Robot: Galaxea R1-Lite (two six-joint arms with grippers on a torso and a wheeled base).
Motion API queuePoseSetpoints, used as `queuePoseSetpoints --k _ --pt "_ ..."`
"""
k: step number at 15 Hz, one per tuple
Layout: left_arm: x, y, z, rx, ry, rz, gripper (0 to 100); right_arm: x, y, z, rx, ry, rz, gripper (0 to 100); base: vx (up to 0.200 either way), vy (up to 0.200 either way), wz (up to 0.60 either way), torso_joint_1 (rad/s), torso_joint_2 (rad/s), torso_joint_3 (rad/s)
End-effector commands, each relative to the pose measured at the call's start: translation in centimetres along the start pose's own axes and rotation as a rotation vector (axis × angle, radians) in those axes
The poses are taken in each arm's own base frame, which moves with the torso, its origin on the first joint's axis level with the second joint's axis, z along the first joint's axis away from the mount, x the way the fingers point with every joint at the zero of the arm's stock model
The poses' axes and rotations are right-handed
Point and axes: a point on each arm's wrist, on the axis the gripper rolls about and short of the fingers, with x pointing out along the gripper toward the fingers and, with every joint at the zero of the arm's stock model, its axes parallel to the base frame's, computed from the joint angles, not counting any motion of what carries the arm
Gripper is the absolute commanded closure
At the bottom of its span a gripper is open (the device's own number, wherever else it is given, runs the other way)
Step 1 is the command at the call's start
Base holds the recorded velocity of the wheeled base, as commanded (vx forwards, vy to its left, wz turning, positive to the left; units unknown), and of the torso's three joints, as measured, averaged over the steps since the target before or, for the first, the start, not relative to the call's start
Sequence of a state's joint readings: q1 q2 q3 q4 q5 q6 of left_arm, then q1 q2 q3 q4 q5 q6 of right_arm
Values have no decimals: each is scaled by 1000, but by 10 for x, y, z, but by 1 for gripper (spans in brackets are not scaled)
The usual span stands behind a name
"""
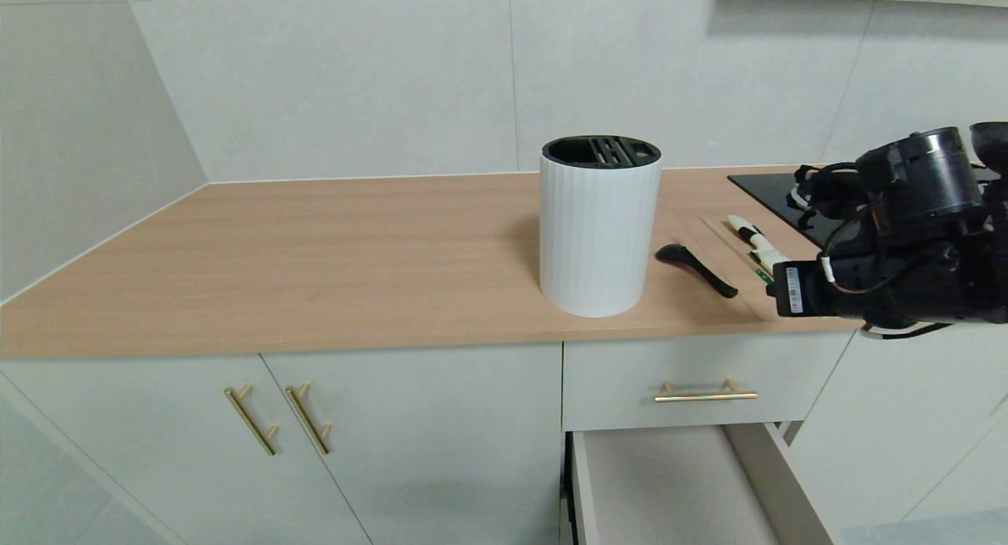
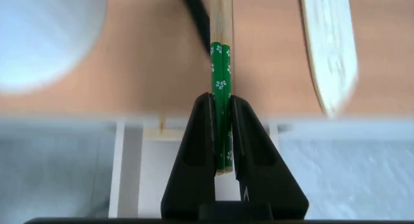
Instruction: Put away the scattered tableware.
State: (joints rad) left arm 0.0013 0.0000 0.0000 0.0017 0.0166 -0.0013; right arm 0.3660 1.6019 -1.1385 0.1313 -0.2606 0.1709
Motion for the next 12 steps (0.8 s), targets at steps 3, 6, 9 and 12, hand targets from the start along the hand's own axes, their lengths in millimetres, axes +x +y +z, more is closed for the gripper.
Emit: queuePoseSetpoints --k 3,6,9,12 --pt "0 0 0 0 0 1 0 -70 -12 -29 -27 3 82 100 0 0 0 0 0 0" --pt "0 0 0 0 0 1 0 -97 -15 -43 -62 48 116 100 0 0 0 0 0 0" --pt "0 0 0 0 0 1 0 -102 -19 -70 -96 139 199 100 0 0 0 0 0 0" --pt "0 0 0 0 0 1 0 -97 -13 -83 -171 189 234 100 0 0 0 0 0 0"
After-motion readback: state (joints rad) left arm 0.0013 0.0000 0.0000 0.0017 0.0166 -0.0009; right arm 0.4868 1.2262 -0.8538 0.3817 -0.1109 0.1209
